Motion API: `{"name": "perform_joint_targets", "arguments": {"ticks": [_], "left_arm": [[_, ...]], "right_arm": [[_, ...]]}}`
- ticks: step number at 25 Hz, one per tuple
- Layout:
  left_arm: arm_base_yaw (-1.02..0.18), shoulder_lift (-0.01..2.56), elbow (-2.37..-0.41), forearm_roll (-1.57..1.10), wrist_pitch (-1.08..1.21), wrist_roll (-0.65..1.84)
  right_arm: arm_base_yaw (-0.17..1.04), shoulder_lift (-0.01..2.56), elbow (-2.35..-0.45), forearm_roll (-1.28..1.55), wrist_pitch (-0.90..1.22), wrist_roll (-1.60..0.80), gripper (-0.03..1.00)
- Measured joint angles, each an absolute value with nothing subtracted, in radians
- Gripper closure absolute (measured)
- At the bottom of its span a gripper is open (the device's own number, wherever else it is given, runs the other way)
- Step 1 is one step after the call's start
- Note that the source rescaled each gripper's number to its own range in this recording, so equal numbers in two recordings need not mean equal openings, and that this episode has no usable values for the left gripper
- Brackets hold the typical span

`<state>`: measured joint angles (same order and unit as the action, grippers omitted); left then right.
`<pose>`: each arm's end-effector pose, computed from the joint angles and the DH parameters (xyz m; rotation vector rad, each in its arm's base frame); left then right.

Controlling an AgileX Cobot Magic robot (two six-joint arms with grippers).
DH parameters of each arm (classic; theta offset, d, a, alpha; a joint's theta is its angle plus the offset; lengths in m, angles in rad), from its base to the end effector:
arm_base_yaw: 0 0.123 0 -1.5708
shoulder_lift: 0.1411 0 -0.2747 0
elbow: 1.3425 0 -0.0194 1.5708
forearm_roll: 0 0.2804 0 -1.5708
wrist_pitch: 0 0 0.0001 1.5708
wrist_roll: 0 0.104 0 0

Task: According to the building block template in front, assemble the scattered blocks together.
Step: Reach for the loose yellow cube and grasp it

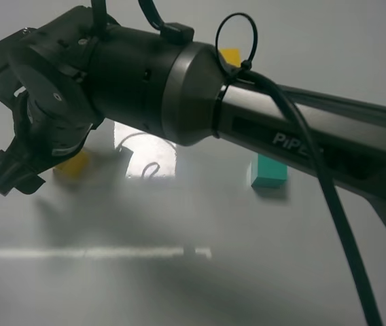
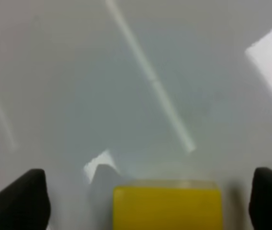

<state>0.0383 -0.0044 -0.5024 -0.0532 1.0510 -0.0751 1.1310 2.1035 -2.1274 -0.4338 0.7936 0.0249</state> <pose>0.0427 -0.0032 0.2876 -0.1126 2.0246 -0.0867 0.2529 0.4643 0.3292 -1.2861 1.7540 0.1448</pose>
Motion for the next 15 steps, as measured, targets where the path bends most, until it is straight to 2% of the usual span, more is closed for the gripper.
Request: {"name": "perform_joint_targets", "arguments": {"ticks": [10,13,14,15], "left_arm": [[0.038,-0.004,-0.502,-0.053,1.051,-0.075],[0.038,-0.004,-0.502,-0.053,1.051,-0.075],[0.038,-0.004,-0.502,-0.053,1.051,-0.075],[0.038,-0.004,-0.502,-0.053,1.051,-0.075]], "right_arm": [[1.131,2.115,-2.127,-0.453,0.821,-0.013,-0.02],[1.131,2.119,-2.127,-0.47,0.825,-0.019,0.13],[1.131,2.12,-2.127,-0.473,0.826,-0.02,0.2],[1.131,2.12,-2.127,-0.477,0.826,-0.021,0.33]]}}
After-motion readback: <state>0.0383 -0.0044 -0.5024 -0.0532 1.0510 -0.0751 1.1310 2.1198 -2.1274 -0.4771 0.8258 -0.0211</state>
